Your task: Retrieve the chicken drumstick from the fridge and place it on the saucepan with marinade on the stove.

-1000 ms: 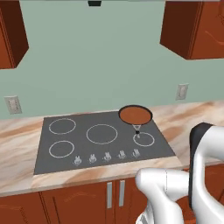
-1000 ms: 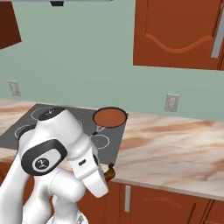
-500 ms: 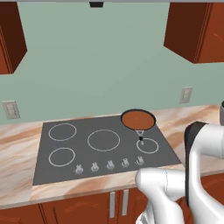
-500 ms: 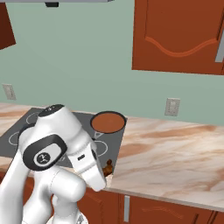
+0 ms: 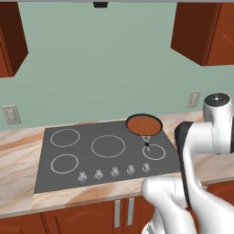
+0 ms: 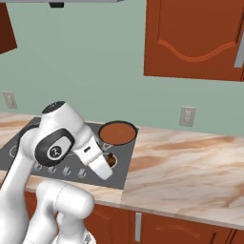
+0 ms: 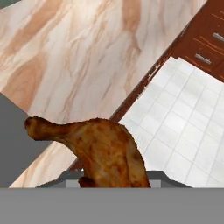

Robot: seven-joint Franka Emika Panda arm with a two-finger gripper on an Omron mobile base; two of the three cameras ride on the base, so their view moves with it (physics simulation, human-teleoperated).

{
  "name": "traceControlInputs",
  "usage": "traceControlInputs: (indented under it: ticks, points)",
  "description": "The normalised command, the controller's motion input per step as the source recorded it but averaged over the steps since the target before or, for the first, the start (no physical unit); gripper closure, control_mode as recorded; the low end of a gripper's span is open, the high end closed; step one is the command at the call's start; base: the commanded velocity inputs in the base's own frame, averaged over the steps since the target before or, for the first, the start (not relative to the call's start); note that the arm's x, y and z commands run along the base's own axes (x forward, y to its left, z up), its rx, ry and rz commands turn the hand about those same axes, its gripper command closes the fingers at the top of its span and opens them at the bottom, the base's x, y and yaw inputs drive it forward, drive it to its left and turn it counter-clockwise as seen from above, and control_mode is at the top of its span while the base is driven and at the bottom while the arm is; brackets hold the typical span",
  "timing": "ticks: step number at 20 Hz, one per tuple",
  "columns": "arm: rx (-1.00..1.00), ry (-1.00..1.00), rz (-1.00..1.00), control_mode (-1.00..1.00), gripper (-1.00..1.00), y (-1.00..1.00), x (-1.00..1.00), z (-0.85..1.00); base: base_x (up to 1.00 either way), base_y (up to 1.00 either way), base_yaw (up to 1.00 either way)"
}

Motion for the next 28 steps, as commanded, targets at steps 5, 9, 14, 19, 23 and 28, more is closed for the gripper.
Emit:
traceControlInputs:
  ticks: [5, 9, 14, 19, 23, 28]
  points:
    - [0.13, 0.00, 0.36, -1.00, 1.00, 0.53, 0.94, 0.00, 0.00, 0.00, 0.00]
    - [0.22, 0.00, 0.35, -1.00, 1.00, 0.38, 1.00, -0.01, 0.00, 0.00, 0.00]
    - [0.14, 0.04, 0.27, -1.00, 1.00, 0.38, 1.00, 0.00, 0.00, 0.00, 0.00]
    - [0.00, 0.18, 0.10, -1.00, 1.00, 0.35, 1.00, -0.02, 0.00, 0.00, 0.00]
    - [0.03, 0.09, 0.09, -1.00, 1.00, 0.12, 0.98, -0.16, 0.00, 0.00, 0.00]
    - [0.05, 0.00, 0.11, -1.00, 1.00, -0.02, 0.78, -0.44, 0.00, 0.00, 0.00]
